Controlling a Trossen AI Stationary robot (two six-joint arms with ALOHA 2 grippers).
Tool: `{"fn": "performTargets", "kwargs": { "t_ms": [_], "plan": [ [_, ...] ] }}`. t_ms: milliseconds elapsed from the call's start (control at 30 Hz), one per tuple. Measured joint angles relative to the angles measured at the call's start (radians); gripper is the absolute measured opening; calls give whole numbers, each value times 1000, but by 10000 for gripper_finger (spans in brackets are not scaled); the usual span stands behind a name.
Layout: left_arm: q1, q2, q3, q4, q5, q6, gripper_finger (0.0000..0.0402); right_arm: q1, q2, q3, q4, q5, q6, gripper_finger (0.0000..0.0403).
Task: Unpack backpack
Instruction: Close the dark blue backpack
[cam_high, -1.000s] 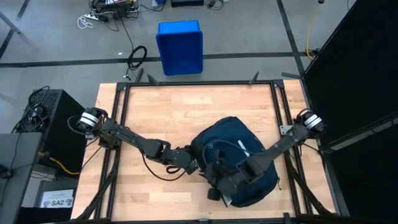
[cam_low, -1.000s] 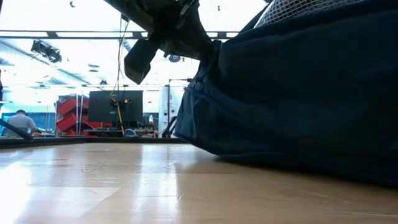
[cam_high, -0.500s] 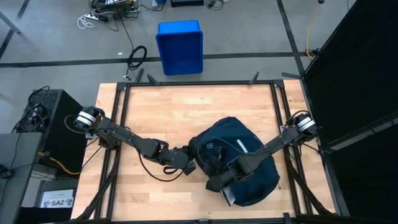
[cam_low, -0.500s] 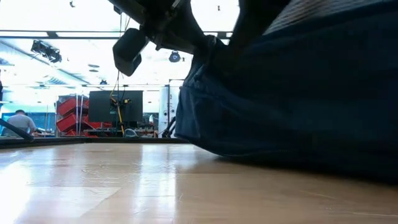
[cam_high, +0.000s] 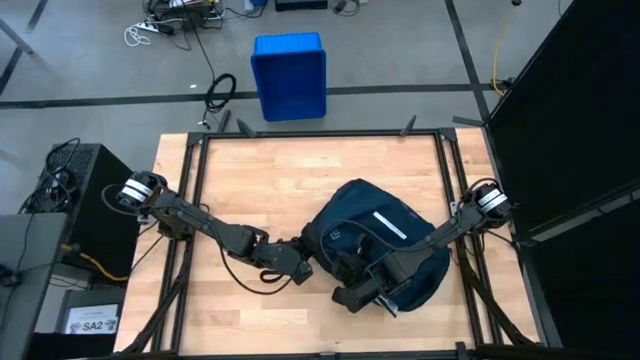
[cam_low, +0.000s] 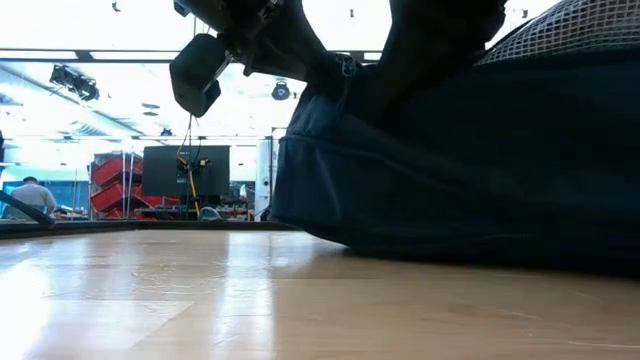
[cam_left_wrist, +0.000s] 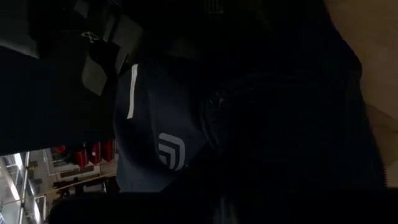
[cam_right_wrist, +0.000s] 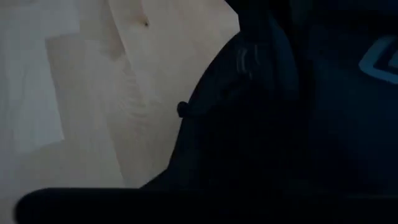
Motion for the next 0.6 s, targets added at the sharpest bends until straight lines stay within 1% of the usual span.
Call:
{"fn": "performTargets", "kwargs": {
  "t_ms": [267,367,500,600],
  "plan": [
    [0,0,0,0,4,-3,0,-5,0,0,101,-10,6,183],
    [-3,0,0,2,3,-4,0,-26,0,0,124,-13,10,218],
    [-10,0,0,11,-3,-4,0,-63,0,0,142,-41,24,246],
    [-13,0,0,9,-5,-6,0,-89,3,0,148,-69,22,244]
  ]
}}
